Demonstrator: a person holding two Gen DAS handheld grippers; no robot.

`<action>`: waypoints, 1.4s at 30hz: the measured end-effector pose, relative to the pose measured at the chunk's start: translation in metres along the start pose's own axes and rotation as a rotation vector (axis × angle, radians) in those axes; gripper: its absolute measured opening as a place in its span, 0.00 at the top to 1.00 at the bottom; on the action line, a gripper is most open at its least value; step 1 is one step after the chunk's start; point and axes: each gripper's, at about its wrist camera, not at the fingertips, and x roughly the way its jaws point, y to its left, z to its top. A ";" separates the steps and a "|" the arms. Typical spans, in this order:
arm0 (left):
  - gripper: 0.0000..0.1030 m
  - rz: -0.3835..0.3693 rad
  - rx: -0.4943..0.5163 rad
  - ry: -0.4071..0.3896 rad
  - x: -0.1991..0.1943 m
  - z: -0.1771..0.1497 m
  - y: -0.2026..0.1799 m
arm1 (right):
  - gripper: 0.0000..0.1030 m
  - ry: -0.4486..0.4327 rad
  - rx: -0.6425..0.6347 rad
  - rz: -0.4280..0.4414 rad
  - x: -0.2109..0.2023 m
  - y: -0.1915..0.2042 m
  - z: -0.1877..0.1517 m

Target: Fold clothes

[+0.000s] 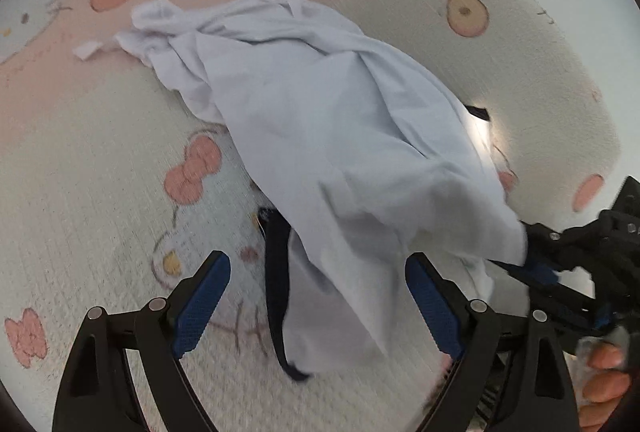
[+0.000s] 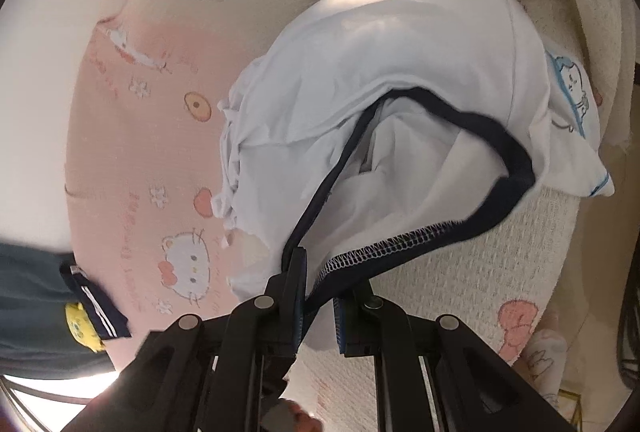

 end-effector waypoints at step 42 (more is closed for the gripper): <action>0.91 -0.117 0.094 -0.142 -0.018 0.013 0.011 | 0.86 -0.001 -0.068 -0.180 0.039 0.026 -0.009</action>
